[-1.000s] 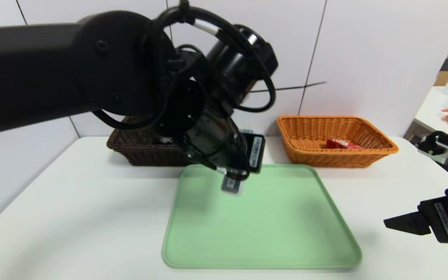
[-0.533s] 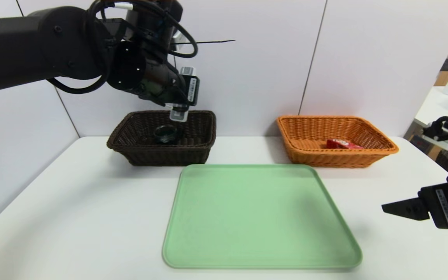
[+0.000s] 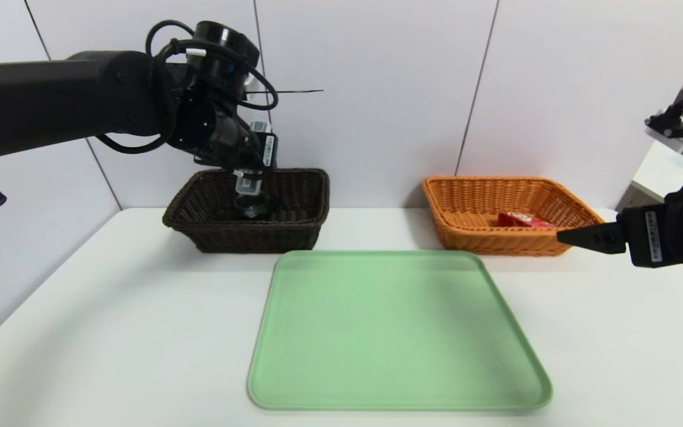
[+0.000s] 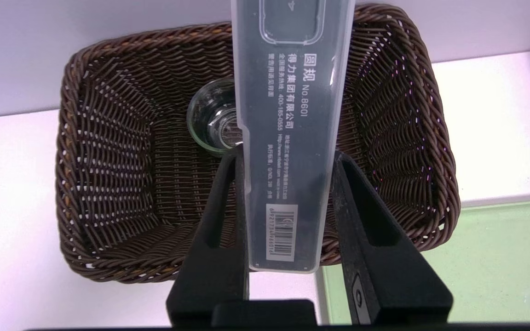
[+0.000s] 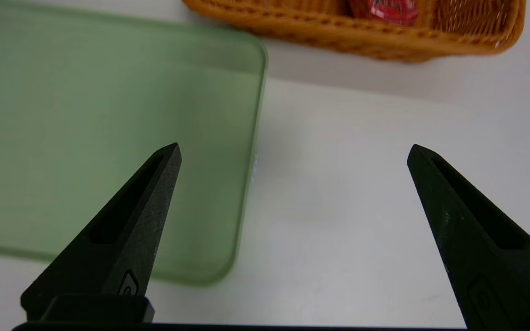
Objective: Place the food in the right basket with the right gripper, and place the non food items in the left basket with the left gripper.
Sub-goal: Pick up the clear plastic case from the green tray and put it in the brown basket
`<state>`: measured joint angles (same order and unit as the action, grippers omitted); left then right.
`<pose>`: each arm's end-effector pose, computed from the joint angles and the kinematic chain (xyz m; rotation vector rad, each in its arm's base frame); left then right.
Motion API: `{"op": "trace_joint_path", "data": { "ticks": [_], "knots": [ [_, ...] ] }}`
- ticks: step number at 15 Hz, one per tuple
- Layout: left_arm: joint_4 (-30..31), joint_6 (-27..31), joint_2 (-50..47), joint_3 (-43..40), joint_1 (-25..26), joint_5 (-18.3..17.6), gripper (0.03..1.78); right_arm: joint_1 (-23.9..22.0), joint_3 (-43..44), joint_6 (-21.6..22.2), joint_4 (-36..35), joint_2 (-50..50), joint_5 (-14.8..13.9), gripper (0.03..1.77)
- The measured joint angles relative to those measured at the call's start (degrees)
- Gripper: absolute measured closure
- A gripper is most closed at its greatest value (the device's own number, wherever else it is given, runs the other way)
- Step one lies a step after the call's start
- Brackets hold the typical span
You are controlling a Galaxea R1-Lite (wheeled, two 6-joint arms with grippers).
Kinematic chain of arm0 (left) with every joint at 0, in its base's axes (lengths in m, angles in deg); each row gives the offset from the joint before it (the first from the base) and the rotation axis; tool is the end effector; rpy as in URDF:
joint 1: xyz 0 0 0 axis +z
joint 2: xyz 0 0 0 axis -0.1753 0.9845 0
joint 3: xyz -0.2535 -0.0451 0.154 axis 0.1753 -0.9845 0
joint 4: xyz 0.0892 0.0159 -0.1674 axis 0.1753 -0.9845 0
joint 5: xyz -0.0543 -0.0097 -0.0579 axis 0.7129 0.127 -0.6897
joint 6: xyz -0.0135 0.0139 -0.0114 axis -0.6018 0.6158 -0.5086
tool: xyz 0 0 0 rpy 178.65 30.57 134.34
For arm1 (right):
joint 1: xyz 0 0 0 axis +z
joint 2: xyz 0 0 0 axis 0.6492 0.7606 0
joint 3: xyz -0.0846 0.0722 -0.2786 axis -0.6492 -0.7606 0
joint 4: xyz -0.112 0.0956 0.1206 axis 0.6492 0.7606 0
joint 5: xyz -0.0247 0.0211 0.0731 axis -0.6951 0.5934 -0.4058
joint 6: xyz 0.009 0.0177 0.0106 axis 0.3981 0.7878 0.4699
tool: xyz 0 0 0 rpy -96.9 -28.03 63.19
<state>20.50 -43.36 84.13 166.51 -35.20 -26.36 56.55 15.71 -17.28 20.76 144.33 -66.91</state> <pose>0.3579 -0.1595 0.2878 0.0659 0.5025 -0.0689 0.1905 0.0517 0.2716 -0.0745 0.6089 0.1218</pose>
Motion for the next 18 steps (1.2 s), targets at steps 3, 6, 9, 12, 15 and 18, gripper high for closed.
{"op": "trace_joint_path", "data": {
  "ticks": [3,6,9,12,15,18],
  "knots": [
    [0.11,0.06,1.66,0.02,1.01,0.05,1.26,-0.3,0.22,-2.99,-3.11,0.1,-0.46,0.1],
    [0.51,0.06,3.5,0.11,1.67,-0.09,1.26,-0.41,-0.01,-2.99,-3.15,0.05,-0.55,0.1],
    [4.29,-0.07,6.1,0.16,2.28,-0.3,1.26,-0.44,-0.37,-2.97,-3.13,-0.01,-0.52,0.1],
    [5.53,-0.22,8.74,0.16,3.46,-0.34,1.26,-0.45,-0.84,-2.95,-3.13,-0.3,-0.55,0.1],
    [5.51,-1.73,10.17,0.13,3.61,-0.44,1.26,-0.5,-1.66,-2.95,-3.15,-0.48,-0.55,0.1],
    [5.51,-1.87,10.56,0.11,3.69,-0.37,1.26,-0.5,-2.1,-2.93,-3.15,-0.5,-0.52,0.1]
  ]
}}
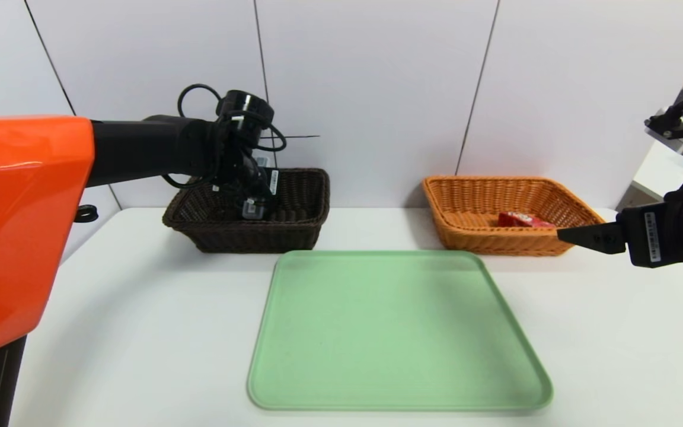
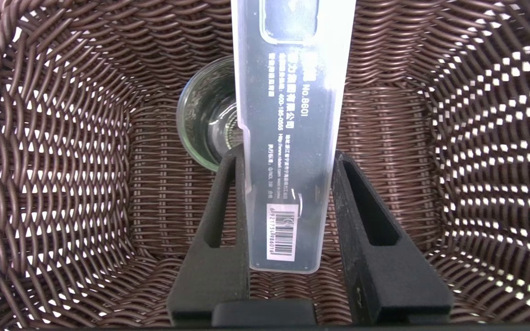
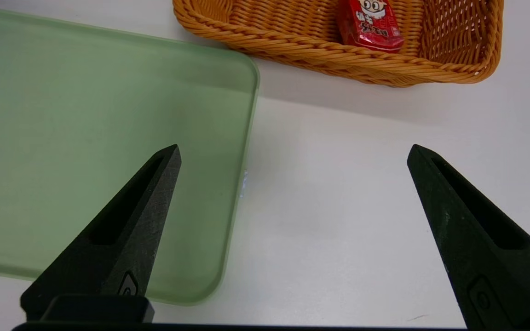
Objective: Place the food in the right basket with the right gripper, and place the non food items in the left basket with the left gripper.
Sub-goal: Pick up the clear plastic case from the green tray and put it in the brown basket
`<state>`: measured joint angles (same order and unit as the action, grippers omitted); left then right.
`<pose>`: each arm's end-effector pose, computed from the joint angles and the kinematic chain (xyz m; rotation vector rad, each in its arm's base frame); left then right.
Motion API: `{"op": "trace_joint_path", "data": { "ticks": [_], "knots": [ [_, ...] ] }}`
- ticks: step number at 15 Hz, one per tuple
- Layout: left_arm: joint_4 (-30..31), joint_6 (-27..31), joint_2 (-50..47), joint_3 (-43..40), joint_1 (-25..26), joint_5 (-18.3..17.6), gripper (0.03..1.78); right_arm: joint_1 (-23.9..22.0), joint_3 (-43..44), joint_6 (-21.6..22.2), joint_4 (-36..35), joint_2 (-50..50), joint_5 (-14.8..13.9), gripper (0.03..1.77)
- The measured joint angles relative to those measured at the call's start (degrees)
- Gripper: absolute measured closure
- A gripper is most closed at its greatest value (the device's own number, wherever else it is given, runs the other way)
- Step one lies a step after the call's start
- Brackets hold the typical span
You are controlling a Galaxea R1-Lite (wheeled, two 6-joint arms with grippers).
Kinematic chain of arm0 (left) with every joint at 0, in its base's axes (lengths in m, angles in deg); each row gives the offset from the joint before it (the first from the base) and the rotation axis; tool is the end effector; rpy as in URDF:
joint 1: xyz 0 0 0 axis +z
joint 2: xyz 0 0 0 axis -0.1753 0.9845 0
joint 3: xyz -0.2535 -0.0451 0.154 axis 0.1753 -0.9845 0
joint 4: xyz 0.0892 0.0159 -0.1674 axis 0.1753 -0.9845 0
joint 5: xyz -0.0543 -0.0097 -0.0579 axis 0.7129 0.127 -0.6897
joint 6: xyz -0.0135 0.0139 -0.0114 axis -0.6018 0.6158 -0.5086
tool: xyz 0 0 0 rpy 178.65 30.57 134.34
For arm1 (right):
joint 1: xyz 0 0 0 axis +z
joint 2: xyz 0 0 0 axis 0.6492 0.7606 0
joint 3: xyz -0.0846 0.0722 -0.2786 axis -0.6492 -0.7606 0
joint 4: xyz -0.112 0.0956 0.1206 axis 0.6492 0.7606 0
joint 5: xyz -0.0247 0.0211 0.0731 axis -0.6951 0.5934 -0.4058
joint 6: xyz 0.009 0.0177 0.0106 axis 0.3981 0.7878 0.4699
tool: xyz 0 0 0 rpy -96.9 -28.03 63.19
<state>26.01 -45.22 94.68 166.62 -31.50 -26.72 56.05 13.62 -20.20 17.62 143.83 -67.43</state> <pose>0.4160 -0.1553 0.2193 0.0470 0.5855 0.0038 0.1910 0.0498 0.2681 -0.1182 0.5792 0.1206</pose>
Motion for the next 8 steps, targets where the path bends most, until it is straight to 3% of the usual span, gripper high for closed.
{"op": "trace_joint_path", "data": {
  "ticks": [8],
  "knots": [
    [-0.06,0.0,-0.33,0.0,-0.23,0.06,1.26,-0.05,-0.45,-0.02,0.04,-0.02,0.0,0.1]
  ]
}}
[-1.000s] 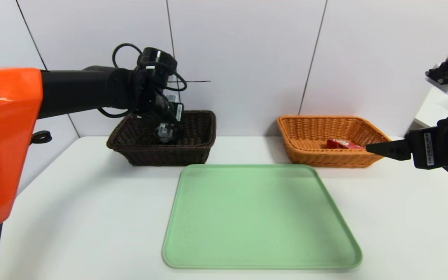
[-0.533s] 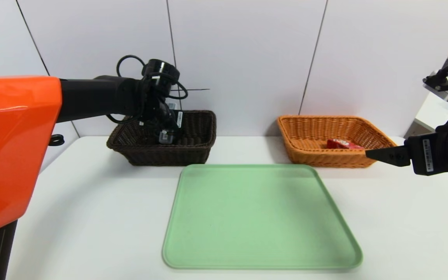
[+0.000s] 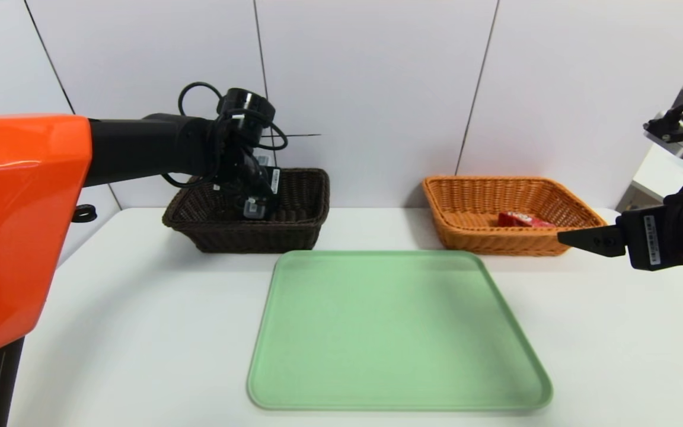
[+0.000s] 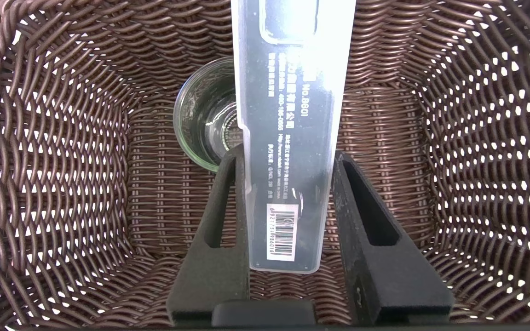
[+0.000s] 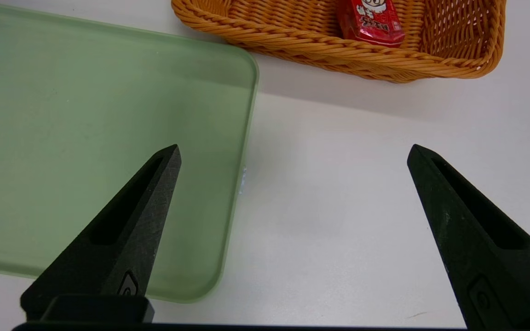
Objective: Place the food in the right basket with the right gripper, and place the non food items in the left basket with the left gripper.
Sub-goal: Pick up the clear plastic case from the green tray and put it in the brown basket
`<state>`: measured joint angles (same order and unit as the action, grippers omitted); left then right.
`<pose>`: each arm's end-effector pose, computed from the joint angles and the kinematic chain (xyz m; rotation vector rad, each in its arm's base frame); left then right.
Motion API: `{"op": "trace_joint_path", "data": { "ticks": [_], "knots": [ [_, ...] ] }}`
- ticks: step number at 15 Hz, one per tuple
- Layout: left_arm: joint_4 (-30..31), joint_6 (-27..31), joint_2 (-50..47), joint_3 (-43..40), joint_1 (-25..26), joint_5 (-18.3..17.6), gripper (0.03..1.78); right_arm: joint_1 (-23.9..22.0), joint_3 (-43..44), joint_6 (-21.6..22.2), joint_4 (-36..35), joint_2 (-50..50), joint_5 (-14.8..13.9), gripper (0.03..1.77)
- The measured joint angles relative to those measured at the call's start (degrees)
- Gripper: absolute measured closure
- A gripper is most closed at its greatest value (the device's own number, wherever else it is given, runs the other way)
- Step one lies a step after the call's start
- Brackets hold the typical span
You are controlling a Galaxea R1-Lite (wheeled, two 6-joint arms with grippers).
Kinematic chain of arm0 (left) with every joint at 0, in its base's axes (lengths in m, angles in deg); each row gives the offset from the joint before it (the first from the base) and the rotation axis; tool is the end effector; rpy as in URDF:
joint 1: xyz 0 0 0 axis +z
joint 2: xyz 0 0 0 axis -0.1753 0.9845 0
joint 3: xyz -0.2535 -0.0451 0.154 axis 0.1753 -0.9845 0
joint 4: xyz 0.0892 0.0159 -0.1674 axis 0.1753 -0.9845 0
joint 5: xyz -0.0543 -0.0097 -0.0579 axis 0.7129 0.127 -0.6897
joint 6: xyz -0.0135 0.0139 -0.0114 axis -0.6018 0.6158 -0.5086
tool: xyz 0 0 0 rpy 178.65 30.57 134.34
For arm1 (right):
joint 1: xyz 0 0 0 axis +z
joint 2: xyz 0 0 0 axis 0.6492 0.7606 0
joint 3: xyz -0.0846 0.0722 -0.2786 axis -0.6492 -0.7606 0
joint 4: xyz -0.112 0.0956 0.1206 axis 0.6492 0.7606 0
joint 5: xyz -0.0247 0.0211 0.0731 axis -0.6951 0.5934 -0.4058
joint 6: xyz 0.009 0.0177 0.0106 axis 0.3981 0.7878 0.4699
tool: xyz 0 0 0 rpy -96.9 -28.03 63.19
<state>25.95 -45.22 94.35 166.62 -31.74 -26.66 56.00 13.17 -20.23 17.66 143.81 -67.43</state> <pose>0.4141 -0.1565 0.2218 0.0468 0.5808 0.0003 0.1908 0.0496 0.2660 -0.1202 0.5872 0.1197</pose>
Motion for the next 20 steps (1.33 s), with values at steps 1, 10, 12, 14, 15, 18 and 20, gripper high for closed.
{"op": "trace_joint_path", "data": {
  "ticks": [1,10,12,14,15,18,20],
  "knots": [
    [-0.05,-0.06,0.0,0.02,0.0,0.05,1.26,0.0,-0.02,0.0,0.0,0.0,0.0,0.1],
    [-0.13,-0.63,-0.05,0.02,0.0,0.05,1.26,0.02,-0.27,0.13,0.05,-0.06,-0.05,0.1],
    [-0.11,-0.63,-0.06,0.02,-0.02,0.11,1.26,0.02,-0.35,0.11,0.05,-0.06,-0.02,0.1],
    [-0.05,-0.59,-0.11,0.02,-0.05,0.22,1.26,0.02,-0.38,0.11,0.05,-0.06,-0.02,0.1],
    [-0.22,-0.61,-0.13,-0.02,-0.05,0.3,1.26,0.02,-0.38,0.11,0.05,-0.06,-0.02,0.1],
    [-0.18,-0.59,-0.2,-0.05,-0.07,0.33,0.9,0.02,-0.41,0.11,0.09,-0.2,0.0,0.1],
    [-0.24,-0.67,-0.22,-0.05,-0.07,0.33,0.72,0.02,-0.46,0.09,0.11,-0.41,0.0,0.1]
  ]
}}
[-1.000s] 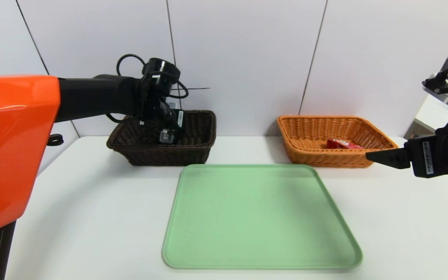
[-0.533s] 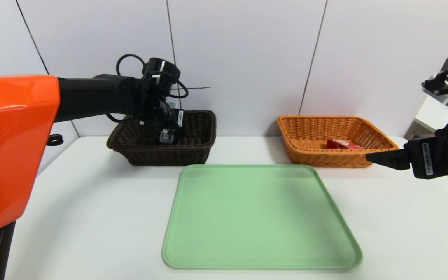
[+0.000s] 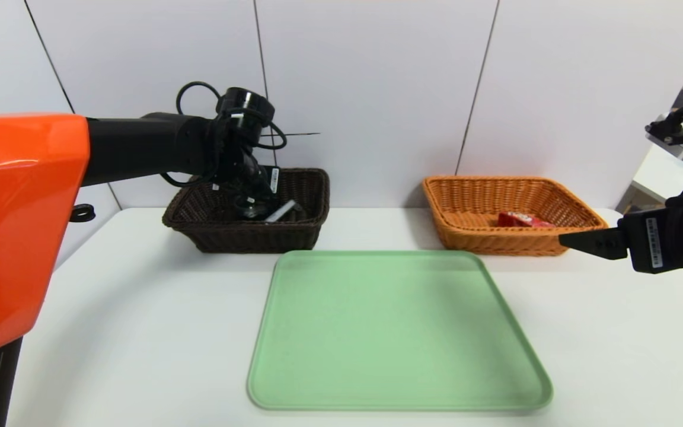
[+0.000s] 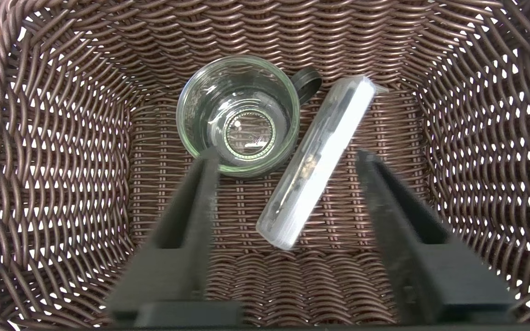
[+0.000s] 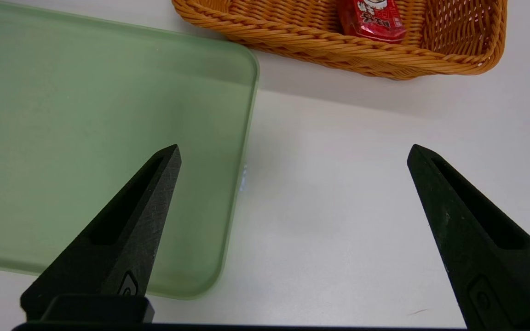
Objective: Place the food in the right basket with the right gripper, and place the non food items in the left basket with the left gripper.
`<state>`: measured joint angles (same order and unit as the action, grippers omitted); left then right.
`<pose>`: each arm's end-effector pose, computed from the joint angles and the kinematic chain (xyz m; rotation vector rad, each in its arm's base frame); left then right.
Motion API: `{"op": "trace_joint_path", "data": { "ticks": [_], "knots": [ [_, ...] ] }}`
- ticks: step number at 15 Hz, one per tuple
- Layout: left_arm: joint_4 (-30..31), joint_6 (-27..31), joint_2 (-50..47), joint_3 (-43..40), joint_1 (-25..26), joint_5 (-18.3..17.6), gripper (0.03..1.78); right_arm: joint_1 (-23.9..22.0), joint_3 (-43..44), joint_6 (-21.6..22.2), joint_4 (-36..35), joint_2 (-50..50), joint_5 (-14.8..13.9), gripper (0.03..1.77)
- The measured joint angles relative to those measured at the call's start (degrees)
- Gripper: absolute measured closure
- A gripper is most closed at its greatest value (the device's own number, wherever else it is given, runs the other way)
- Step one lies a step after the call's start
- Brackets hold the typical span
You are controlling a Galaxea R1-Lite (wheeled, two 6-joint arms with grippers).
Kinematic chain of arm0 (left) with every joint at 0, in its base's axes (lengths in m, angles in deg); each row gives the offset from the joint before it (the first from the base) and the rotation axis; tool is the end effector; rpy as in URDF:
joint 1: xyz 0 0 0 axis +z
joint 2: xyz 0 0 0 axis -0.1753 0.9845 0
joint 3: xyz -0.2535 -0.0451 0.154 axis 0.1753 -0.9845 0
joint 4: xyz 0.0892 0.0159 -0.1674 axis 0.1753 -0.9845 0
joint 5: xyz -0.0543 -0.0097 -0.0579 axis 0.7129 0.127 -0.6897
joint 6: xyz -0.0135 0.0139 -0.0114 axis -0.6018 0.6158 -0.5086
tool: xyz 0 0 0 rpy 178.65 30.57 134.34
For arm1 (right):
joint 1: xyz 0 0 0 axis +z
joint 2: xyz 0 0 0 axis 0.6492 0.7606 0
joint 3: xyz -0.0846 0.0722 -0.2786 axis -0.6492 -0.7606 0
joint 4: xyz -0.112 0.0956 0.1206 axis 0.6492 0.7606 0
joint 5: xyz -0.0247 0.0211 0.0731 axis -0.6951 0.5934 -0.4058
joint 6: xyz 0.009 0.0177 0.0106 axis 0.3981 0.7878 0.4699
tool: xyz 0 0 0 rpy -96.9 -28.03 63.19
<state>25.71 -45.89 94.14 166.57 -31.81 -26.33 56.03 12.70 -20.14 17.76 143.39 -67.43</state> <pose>0.4130 -0.1565 0.2228 0.0380 0.5809 0.0081 0.1886 0.0491 0.2650 -0.1193 0.5898 0.1197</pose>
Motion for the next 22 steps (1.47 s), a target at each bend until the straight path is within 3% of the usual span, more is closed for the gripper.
{"op": "trace_joint_path", "data": {
  "ticks": [6,12,17,22],
  "knots": [
    [-0.39,-0.09,-0.44,-0.11,-0.06,0.0,0.39,0.0,-0.77,0.0,0.02,-0.8,-0.05,0.1],
    [-7.23,0.89,-10.09,-3.34,-1.63,-0.3,0.24,-1.85,-2.43,-0.09,0.11,-3.15,-0.44,0.1],
    [-4.85,1.46,-25.25,-22.0,-2.01,-0.09,0.17,-8.87,-3.69,-0.49,-0.17,-6.99,-0.49,0.1],
    [1.44,-0.49,-43.65,-39.69,-0.33,1.82,0.14,-12.32,-7.72,-0.84,-0.37,-13.7,-0.35,0.1]
  ]
}}
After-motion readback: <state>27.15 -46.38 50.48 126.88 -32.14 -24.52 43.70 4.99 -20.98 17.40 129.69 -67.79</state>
